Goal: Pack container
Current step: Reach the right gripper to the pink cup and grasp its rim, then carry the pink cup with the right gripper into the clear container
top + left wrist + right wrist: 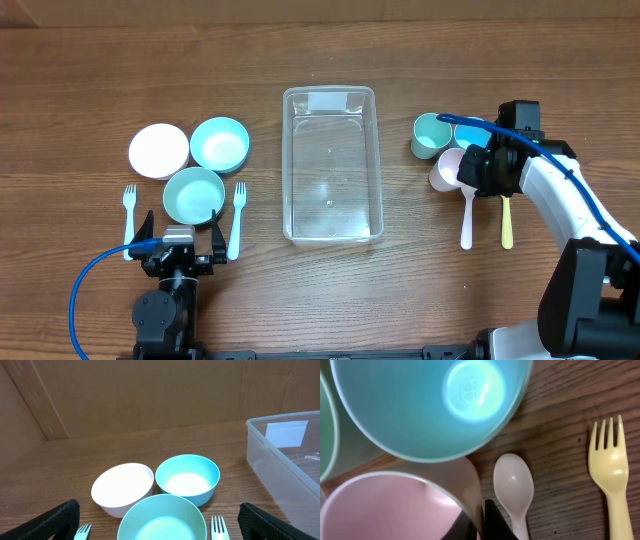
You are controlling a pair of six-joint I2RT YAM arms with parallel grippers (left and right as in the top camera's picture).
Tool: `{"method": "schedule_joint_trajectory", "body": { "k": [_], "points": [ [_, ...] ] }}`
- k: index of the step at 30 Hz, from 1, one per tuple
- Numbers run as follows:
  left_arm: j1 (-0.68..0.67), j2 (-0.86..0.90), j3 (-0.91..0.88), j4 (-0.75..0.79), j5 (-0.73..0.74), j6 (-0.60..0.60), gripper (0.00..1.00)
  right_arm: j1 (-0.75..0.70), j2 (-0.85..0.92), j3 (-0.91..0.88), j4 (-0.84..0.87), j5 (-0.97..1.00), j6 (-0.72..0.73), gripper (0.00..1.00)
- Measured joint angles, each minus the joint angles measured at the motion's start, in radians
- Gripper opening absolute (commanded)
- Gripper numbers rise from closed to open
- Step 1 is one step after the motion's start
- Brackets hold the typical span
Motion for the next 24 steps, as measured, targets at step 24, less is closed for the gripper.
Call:
{"method": "schedule_joint_trajectory", "body": {
  "k": [24],
  "points": [
    [0.000, 0.000, 0.000, 0.000, 0.000, 0.000, 1.00, 0.314, -0.126, 0.541, -0.460, 0.089, 0.022, 0.04]
  ]
}}
